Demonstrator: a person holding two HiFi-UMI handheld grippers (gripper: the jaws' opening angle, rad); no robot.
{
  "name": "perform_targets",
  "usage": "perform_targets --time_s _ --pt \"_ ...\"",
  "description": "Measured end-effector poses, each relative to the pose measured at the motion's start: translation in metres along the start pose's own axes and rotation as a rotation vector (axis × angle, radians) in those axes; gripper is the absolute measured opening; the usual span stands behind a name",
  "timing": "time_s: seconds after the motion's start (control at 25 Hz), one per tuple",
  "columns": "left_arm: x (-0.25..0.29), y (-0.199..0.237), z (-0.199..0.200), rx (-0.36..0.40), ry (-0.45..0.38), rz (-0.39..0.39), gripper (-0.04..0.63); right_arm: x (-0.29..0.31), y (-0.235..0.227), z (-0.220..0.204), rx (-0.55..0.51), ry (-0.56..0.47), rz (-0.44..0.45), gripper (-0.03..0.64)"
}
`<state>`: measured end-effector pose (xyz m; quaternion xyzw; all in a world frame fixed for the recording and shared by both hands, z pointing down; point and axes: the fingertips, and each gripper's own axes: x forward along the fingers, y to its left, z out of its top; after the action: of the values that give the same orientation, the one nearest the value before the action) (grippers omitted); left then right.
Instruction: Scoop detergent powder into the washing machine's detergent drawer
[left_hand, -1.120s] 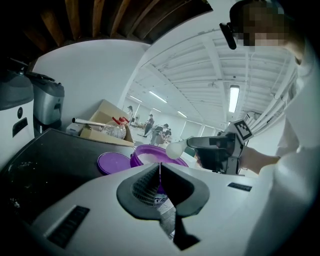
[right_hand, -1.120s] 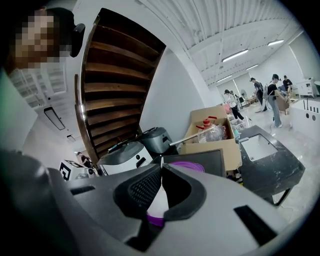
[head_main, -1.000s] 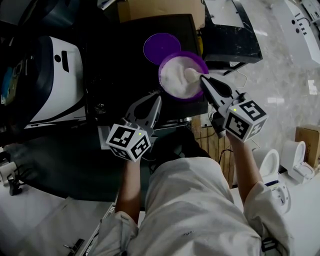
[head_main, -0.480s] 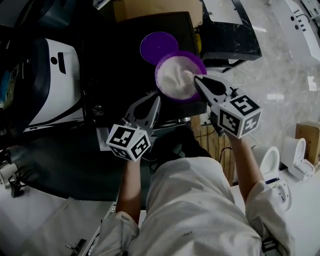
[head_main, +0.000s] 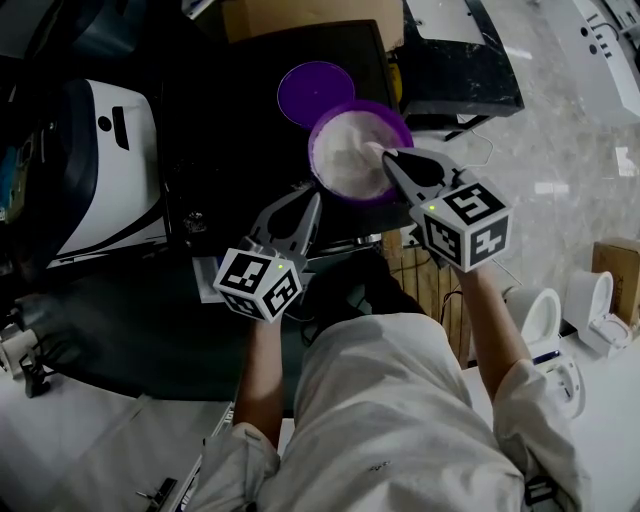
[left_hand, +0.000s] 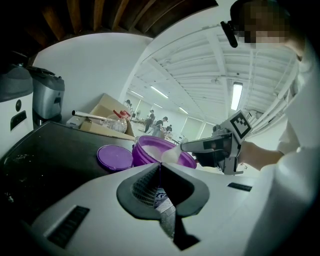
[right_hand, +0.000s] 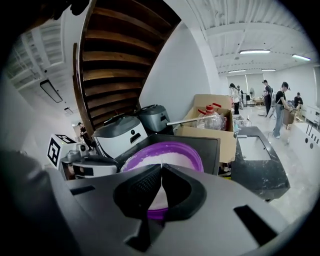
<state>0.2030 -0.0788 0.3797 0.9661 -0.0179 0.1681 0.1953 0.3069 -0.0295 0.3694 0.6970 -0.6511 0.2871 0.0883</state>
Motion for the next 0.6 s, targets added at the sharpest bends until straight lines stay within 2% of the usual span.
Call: perform_targets --time_s 0.6 --pt "-0.004 0.001 -0.002 -0.005 -0.001 0.004 0.021 0.013 0.007 -0.005 -0.118 0.075 -0.057 0.012"
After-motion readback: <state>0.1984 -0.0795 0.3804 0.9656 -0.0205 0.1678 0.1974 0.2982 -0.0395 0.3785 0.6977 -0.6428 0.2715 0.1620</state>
